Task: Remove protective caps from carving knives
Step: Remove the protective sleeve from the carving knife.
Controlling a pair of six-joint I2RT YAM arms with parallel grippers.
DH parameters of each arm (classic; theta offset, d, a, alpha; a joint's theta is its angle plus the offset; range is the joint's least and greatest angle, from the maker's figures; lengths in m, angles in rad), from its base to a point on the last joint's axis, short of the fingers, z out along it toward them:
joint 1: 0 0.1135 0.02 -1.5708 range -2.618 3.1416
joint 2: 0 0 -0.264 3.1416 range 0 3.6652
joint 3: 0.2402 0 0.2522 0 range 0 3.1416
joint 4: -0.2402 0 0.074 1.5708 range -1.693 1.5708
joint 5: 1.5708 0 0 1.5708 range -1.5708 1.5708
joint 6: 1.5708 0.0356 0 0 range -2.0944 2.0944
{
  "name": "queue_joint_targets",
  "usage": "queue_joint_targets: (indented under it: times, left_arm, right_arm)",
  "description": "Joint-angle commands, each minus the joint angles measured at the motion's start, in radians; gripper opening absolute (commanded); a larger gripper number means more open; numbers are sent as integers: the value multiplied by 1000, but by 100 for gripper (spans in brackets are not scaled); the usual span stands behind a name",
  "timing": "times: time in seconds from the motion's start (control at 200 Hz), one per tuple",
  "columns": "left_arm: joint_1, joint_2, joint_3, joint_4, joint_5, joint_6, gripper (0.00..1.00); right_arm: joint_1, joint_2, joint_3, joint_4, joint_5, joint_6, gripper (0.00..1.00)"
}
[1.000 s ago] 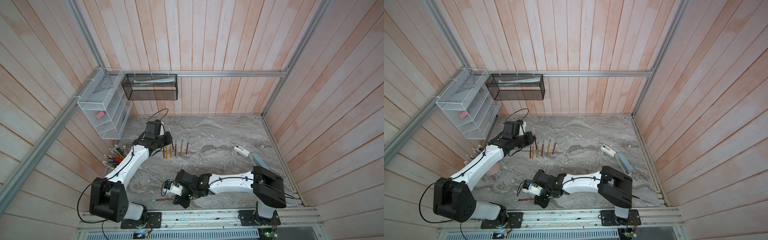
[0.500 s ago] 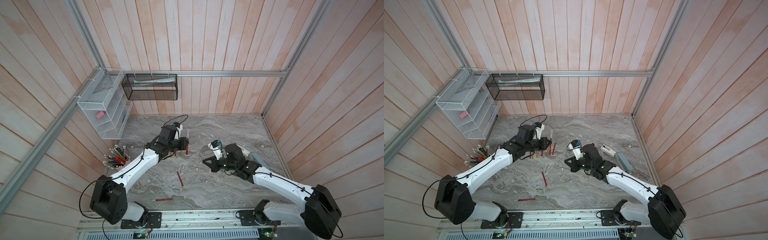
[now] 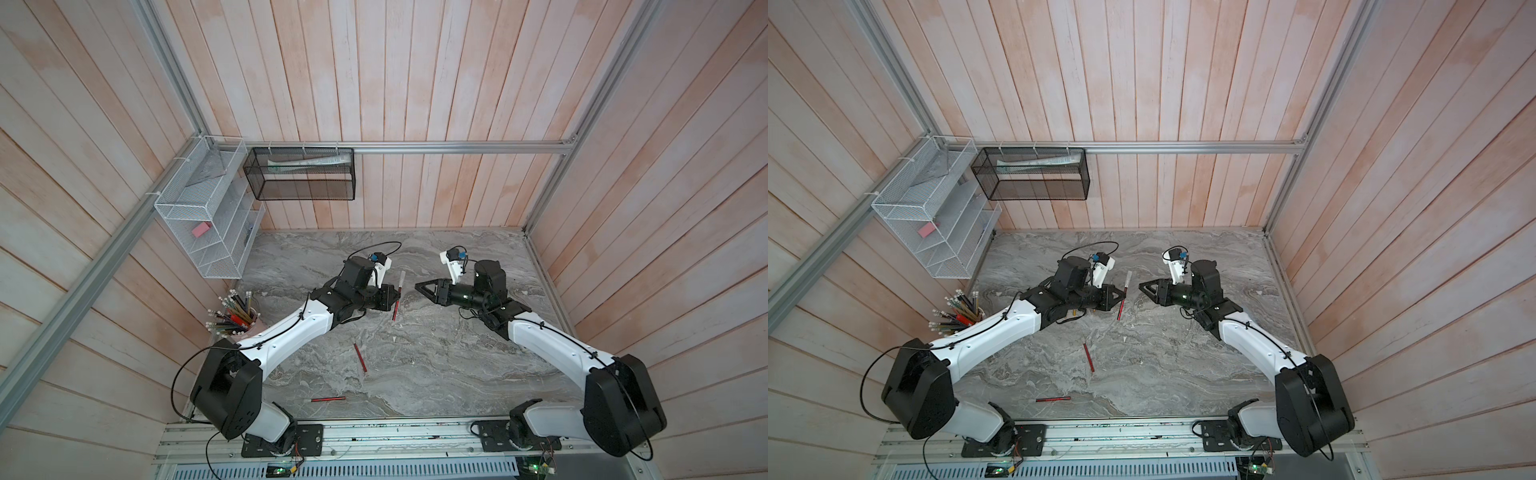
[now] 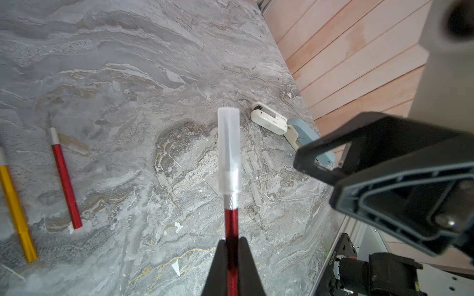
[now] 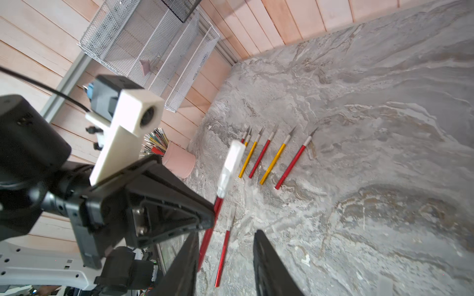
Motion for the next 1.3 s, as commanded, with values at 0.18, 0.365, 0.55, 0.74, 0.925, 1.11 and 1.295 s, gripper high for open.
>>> queue_joint_targets:
  times: [0.18, 0.365, 0.55, 0.74, 0.925, 1.11, 1.295]
  left_arm:
    - [-20, 11, 18, 31, 38, 15, 0]
    - [-23, 12, 21, 32, 54, 15, 0]
    - [-26, 31, 30, 28, 68, 16, 0]
    - [-28, 36, 35, 26, 69, 18, 0]
    - [-28, 46, 48, 15, 69, 23, 0]
    - [-28, 56, 53, 15, 72, 23, 0]
    - [-30, 73, 39, 26, 81, 11, 0]
  right_arm:
    - [-5, 144, 107, 83, -62, 23, 40]
    - [-5, 182, 124, 116, -83, 36, 35]
    - [-8, 203, 129, 166, -114, 70, 23]
    - [-18, 231, 130, 224, -156, 112, 8]
    - [-25, 237, 129, 237, -165, 122, 0]
    - [-40, 237, 129, 255, -154, 134, 0]
    - [-83, 255, 157, 288, -142, 172, 0]
